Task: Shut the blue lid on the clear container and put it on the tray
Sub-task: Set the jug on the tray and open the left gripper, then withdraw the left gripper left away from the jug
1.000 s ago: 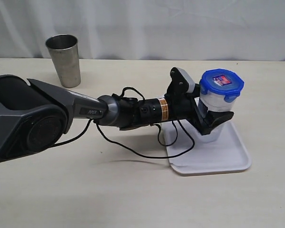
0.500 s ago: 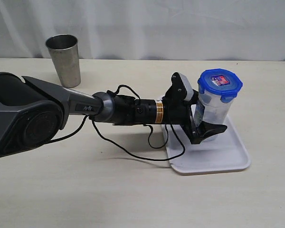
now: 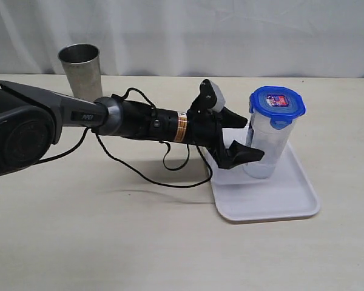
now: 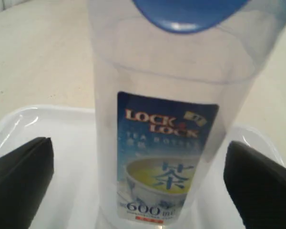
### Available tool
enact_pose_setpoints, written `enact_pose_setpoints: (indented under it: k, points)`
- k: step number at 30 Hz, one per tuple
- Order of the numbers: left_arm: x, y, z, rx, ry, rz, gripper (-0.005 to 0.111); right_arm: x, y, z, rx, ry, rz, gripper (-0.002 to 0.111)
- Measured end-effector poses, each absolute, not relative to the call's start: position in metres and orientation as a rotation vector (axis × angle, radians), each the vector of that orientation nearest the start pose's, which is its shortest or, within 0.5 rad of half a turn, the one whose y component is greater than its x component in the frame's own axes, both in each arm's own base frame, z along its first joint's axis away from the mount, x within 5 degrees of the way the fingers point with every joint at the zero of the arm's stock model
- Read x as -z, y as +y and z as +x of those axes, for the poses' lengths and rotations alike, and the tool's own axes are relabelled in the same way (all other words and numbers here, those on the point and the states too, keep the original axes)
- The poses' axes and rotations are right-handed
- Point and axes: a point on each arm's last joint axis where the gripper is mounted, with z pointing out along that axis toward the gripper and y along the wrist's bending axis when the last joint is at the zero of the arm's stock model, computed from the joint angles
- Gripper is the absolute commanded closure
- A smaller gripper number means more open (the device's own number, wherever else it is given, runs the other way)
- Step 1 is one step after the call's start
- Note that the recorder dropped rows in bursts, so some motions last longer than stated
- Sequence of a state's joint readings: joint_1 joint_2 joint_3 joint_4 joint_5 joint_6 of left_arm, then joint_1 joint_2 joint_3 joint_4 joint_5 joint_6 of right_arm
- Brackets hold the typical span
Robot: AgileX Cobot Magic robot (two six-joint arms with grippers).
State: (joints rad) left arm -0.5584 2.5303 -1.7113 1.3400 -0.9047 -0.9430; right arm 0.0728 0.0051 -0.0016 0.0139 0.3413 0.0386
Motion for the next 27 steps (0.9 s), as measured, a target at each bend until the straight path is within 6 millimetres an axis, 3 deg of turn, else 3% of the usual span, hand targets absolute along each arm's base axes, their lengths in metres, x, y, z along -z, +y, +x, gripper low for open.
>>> enact_pose_setpoints:
  k: [4,8,13,17,20,27]
  points:
    - [-0.074,-0.318,0.396,1.09,1.577,1.312,0.023,-0.183,0.004,0.054,-0.092,1.829,-0.023,0.104]
    - [-0.071,-0.307,0.401,1.085,1.62,1.329,0.045,-0.183,0.004,0.054,-0.092,1.829,-0.023,0.104]
    - [-0.089,-0.285,0.409,1.01,1.616,1.443,0.107,-0.183,0.004,0.054,-0.092,1.829,-0.023,0.104]
    - [-0.125,-0.276,0.411,1.009,1.618,1.459,0.107,-0.183,0.004,0.054,-0.092,1.829,-0.023,0.104]
    - [-0.138,-0.272,0.41,0.951,1.671,1.415,0.107,-0.183,0.004,0.054,-0.092,1.829,-0.023,0.104]
    - [-0.165,-0.242,0.391,0.524,1.872,1.231,0.107,-0.183,0.004,0.054,-0.092,1.829,-0.023,0.104]
